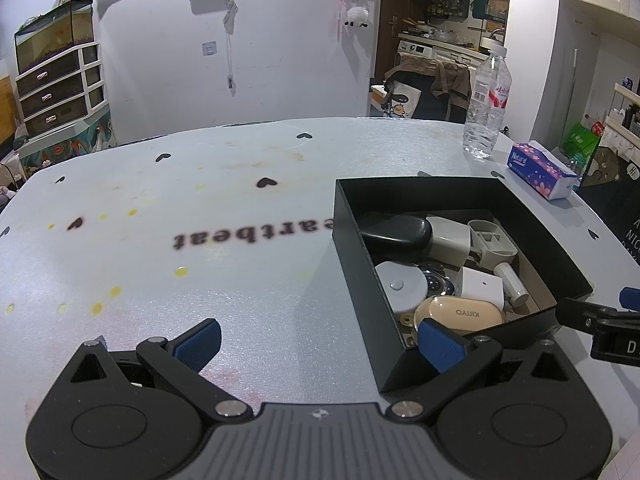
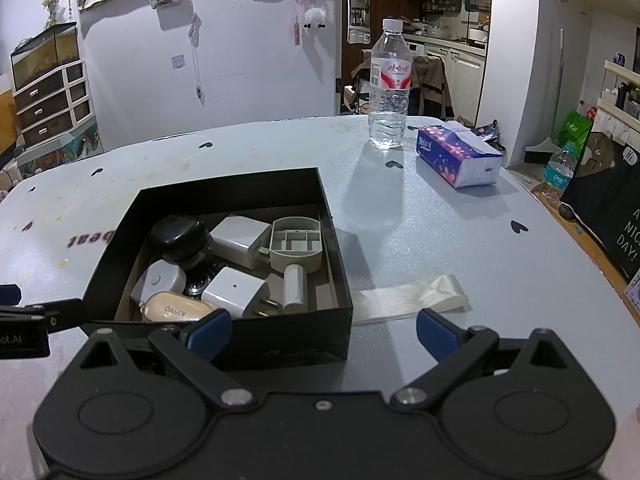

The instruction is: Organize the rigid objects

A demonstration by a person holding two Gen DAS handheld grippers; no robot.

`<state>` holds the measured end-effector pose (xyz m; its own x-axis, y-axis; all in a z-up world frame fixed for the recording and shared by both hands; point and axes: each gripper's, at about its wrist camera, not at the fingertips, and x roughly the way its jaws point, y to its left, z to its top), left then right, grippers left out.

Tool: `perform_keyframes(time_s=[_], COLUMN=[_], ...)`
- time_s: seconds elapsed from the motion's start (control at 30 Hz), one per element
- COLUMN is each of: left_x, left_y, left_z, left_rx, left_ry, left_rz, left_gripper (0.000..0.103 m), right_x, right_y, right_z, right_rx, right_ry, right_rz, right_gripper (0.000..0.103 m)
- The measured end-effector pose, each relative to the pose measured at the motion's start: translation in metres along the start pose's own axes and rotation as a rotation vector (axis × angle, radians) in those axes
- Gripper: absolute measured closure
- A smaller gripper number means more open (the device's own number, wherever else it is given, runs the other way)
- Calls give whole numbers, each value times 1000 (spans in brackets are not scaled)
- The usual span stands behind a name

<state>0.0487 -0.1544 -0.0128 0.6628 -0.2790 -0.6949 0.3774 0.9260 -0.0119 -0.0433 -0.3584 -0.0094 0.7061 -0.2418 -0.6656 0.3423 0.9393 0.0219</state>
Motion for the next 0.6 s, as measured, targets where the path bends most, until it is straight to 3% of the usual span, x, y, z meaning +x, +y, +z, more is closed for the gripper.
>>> perform_keyframes(time_s=[0.6], left_x=[0], left_y=[-1], left_z=[0], left_rx=[-1], left_ry=[1], left_rz=[-1], left_gripper=[0], right_x=[1], right_y=[0], right_z=[-1], right_rx=[2], right_ry=[4], right_rz=[4], right_gripper=[3])
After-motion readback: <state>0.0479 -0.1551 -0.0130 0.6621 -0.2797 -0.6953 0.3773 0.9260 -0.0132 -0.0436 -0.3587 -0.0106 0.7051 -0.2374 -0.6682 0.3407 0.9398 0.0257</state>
